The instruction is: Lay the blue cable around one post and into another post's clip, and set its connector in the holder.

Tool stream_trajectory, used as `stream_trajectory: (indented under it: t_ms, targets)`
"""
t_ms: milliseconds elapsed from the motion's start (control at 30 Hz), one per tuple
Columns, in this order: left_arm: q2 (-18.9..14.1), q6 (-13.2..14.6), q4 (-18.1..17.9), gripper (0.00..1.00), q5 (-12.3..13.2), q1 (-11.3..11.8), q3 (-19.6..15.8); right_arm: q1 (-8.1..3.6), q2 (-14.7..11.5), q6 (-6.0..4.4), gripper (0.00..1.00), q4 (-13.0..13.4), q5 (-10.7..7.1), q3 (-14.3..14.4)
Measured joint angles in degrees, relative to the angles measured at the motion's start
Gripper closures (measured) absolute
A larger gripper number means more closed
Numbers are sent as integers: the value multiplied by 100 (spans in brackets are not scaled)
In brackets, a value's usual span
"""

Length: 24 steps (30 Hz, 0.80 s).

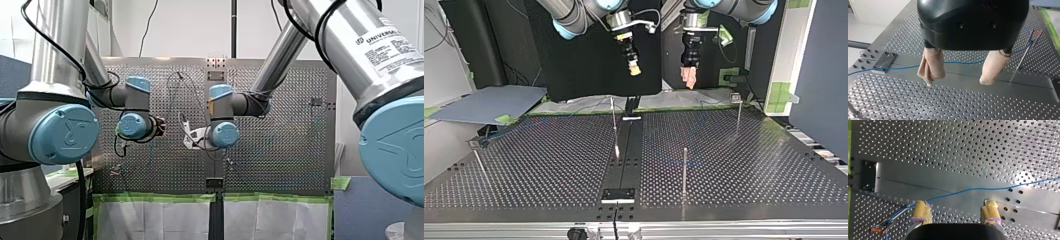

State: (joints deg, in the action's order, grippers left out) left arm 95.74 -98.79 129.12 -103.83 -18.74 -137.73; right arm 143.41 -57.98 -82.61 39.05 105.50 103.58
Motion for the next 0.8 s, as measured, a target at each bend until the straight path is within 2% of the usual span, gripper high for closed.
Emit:
stream_trajectory:
  t_ms: [133,300,467,533,800]
  targets:
    - [0,1,0,0,0,0,-2,-11,0,-82,1,5,214,67]
    - [0,1,0,0,-1,0,-1,-92,0,-152,1,88,506,151]
    - [0,1,0,0,6,0,1,-141,0,-152,1,158,777,173]
    - [0,1,1,0,11,0,0,-150,0,-152,1,190,801,173]
    - [0,-9,0,0,16,0,2,-159,0,-119,1,213,667,175]
